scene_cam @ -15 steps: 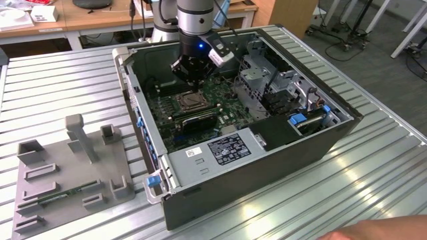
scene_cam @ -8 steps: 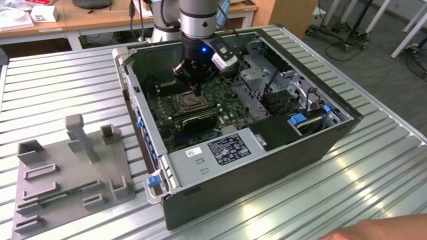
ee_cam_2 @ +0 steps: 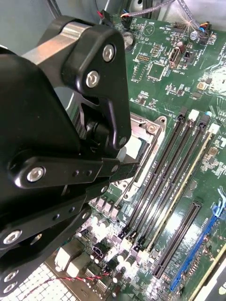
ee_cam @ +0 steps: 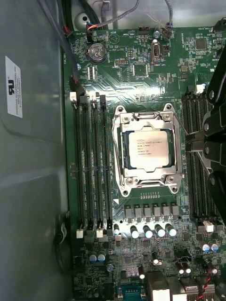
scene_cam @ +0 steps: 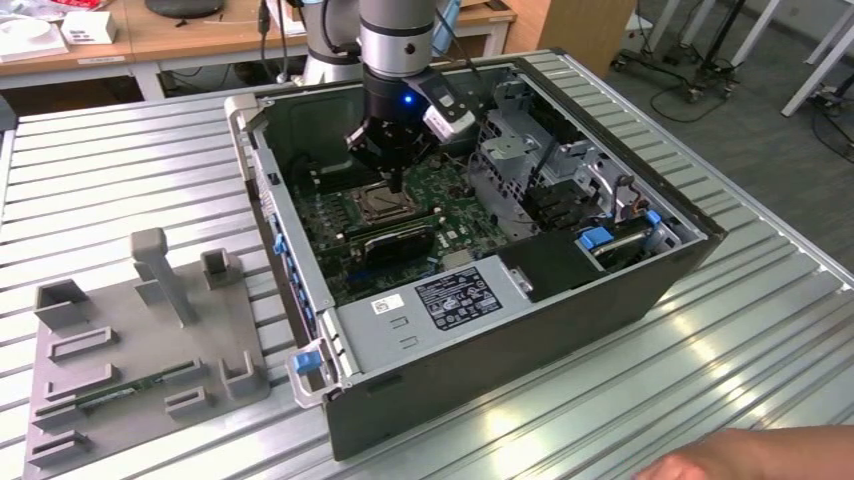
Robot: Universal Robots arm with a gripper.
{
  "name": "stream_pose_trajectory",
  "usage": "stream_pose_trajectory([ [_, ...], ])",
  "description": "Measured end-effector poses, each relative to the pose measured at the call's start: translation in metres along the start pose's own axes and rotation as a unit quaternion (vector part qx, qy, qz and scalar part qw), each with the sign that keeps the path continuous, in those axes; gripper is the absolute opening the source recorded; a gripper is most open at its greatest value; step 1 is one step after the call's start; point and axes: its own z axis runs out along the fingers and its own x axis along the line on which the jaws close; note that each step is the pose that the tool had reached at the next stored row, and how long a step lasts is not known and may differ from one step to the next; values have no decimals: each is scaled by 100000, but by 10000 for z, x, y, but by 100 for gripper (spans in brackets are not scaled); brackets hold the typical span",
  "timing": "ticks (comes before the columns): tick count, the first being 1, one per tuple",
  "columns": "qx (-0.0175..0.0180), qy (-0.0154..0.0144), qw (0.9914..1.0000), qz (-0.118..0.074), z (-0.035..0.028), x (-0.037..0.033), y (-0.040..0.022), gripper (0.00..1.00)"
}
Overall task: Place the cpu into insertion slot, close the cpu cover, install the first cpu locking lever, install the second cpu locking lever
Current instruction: 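Install the second cpu locking lever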
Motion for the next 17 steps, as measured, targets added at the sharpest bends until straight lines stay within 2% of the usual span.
stream_pose_trajectory([
  [7,-3,-28,100000,3,3,52,-5,11],
  [14,3,-29,100000,6,31,58,-28,11],
  [17,-5,-30,100000,3,44,98,-38,11],
])
